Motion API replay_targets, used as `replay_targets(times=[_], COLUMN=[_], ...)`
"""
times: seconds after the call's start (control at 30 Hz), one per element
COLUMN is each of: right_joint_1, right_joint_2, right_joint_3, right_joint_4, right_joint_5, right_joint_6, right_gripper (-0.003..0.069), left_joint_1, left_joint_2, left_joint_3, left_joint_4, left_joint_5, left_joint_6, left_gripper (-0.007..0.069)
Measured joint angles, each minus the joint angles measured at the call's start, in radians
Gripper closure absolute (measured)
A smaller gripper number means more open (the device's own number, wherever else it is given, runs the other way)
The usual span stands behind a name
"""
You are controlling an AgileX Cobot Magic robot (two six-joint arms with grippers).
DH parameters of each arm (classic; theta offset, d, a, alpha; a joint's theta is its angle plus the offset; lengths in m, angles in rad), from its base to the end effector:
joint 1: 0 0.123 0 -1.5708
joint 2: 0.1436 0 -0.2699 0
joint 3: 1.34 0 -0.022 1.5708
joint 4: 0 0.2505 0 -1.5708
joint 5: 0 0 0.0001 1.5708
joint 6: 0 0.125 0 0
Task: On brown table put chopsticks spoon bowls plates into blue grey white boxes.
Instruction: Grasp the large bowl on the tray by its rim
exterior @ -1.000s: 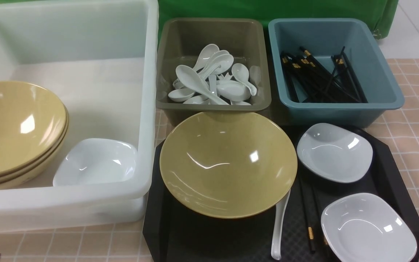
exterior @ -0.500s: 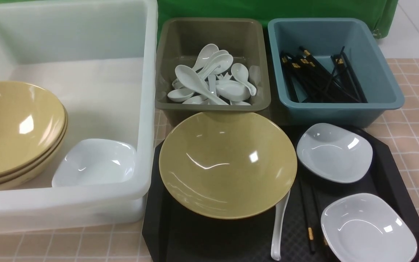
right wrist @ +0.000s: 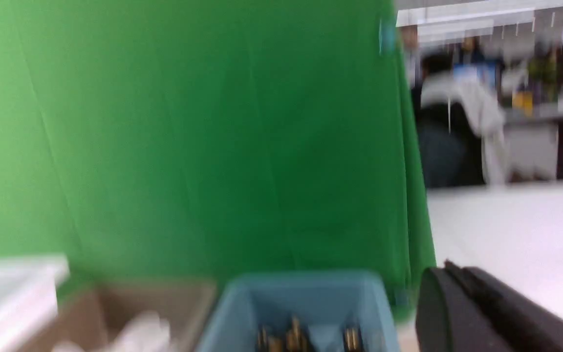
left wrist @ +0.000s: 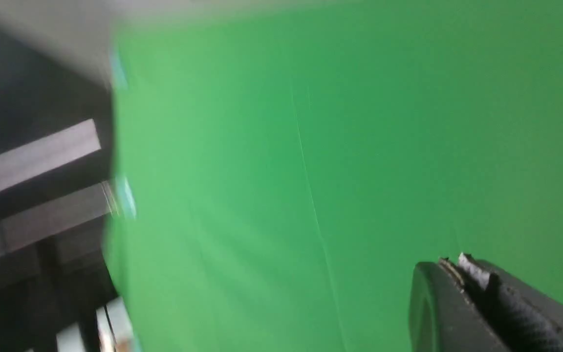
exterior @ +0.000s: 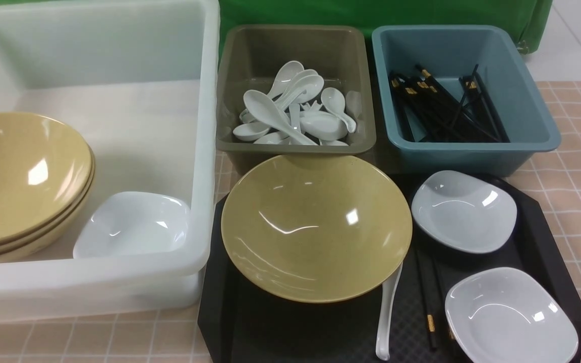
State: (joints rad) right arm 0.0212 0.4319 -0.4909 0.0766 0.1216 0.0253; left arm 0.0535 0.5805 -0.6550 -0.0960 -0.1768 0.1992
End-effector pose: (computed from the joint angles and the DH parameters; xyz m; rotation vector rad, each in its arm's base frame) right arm 0.1431 0.0042 0.3312 0.0546 1.5458 0.1043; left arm 0.1591 0.0106 0.4052 0.0169 1.2344 0.1480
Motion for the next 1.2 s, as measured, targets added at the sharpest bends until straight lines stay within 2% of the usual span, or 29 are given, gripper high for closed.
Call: replay_targets(times=[0.1,0.2,0.27,0.33,0.43,0.47,0.5,0.53,0.63,0.73,0.8,0.97,1.07,1.2], right_joint_1=[0.000,0.000,0.000,0.000,0.000,0.000,0.000,0.000,0.000,0.015,0.033,0.046,0.048,0.050], right_joint_2=[0.111,0.199,0.264,0.302,0.337,0.338,0.351,0.357,0.380,0.403,0.414,0.427,0.427,0.427], right_joint_3=[-0.012,-0.014,-0.014,-0.014,-0.014,-0.014,-0.014,-0.014,-0.014,-0.014,-0.014,-0.014,-0.014,-0.014], right_joint_4=[0.000,0.035,0.106,0.186,0.325,0.333,0.387,0.413,0.460,0.478,0.484,0.490,0.491,0.493], right_joint_5=[0.265,0.461,0.563,0.593,0.582,0.579,0.552,0.541,0.518,0.509,0.508,0.508,0.508,0.508], right_joint_6=[-0.046,-0.137,-0.273,-0.375,-0.524,-0.532,-0.595,-0.612,-0.651,-0.659,-0.661,-0.661,-0.661,-0.661], right_gripper=[0.0621,0.0621,0.0621,0.0621,0.0621,0.0621,0.0621,0.0621,0.0621,0.0621,0.0621,0.0621,0.0621,0.0621], left_joint_1=[0.000,0.000,0.000,0.000,-0.027,-0.033,-0.105,-0.139,-0.345,-0.521,-0.617,-0.744,-0.773,-0.802], left_joint_2=[0.146,0.279,0.375,0.466,0.586,0.586,0.648,0.672,0.749,0.839,0.923,1.104,1.182,1.267], left_joint_3=[-0.160,-0.330,-0.438,-0.507,-0.556,-0.557,-0.563,-0.563,-0.564,-0.572,-0.594,-0.677,-0.716,-0.746], left_joint_4=[-0.083,-0.161,-0.246,-0.365,-0.578,-0.590,-0.658,-0.673,-0.632,-0.480,-0.349,-0.110,-0.055,-0.052], left_joint_5=[0.358,0.677,0.862,1.003,1.144,1.144,1.183,1.187,1.148,1.072,1.029,0.991,0.999,1.012], left_joint_6=[-0.140,-0.172,-0.123,-0.023,0.118,0.118,0.168,0.177,0.195,0.139,0.043,-0.144,-0.199,-0.206], left_gripper=[0.0631,0.0631,0.0631,0.0631,0.0631,0.0631,0.0631,0.0631,0.0631,0.0631,0.0631,0.0631,0.0631,0.0631])
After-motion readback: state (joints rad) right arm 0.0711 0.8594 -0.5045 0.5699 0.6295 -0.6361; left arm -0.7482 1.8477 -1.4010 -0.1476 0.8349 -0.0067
